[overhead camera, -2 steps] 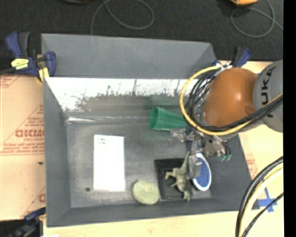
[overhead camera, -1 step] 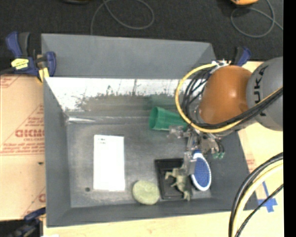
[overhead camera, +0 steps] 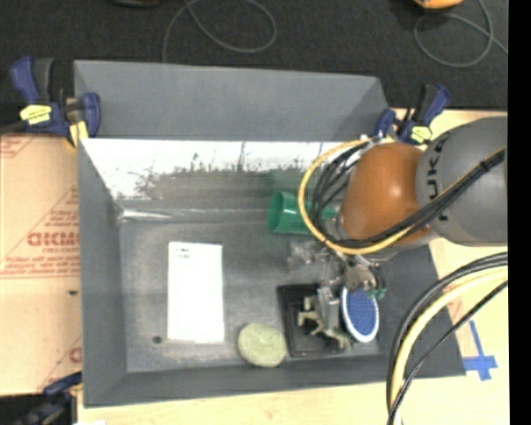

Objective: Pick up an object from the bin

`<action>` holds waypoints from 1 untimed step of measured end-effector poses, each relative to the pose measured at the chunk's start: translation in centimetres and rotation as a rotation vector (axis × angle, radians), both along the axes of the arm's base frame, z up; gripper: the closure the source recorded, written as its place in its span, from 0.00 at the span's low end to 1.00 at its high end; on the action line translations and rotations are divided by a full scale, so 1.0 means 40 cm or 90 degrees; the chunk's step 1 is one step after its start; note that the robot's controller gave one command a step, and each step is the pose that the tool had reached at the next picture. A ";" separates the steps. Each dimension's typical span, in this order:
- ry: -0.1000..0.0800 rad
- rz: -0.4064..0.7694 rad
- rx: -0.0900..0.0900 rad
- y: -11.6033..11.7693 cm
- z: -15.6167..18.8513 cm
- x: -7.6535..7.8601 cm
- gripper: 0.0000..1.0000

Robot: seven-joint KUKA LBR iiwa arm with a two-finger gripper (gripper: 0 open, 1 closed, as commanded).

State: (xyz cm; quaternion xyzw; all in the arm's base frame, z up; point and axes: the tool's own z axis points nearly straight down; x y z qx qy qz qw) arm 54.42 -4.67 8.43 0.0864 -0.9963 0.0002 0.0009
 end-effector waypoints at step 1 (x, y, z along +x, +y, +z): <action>0.001 0.004 -0.001 -0.002 0.038 -0.007 1.00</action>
Offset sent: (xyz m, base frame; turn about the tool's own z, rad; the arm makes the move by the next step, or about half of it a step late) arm 0.0000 0.0000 0.0000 0.0000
